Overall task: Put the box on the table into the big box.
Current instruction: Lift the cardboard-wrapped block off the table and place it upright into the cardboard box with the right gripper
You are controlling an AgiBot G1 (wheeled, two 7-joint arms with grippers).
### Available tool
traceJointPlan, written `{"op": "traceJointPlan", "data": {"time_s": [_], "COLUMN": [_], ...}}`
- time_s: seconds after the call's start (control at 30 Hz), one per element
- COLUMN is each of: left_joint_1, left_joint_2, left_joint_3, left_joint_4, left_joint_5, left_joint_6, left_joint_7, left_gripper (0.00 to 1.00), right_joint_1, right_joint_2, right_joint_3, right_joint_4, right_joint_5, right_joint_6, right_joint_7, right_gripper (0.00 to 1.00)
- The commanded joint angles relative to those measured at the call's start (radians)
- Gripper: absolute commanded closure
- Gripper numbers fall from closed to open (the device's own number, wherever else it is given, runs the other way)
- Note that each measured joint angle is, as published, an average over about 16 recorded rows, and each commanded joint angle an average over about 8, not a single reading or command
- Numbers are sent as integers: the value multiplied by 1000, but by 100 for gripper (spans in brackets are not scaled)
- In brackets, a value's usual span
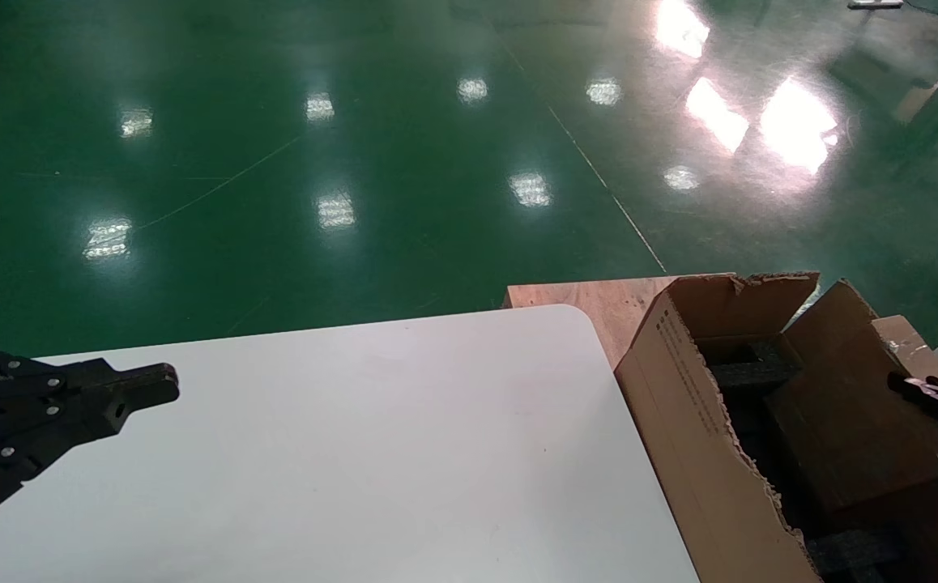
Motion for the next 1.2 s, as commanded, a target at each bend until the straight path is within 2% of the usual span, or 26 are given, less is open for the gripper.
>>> {"op": "traceJointPlan", "data": {"time_s": [0.03,0.43,1.2], "left_joint_1": [0,0,0], "left_joint_2": [0,0,0], "left_joint_3": [0,0,0], "left_joint_4": [0,0,0], "left_joint_5": [0,0,0], "left_joint_6": [0,0,0], "left_joint_7": [0,0,0], "left_gripper": [100,100,100], "right_joint_1": [-4,-11,-4], "right_joint_2": [-10,-3,0], "right_joint_3": [-8,-58,-189], "right_joint_4": [1,-14,7], "right_joint_5": [12,68,132], "right_joint_6": [11,19,88], "right_joint_7": [-3,-30,-32], "right_gripper": [100,100,100]}}
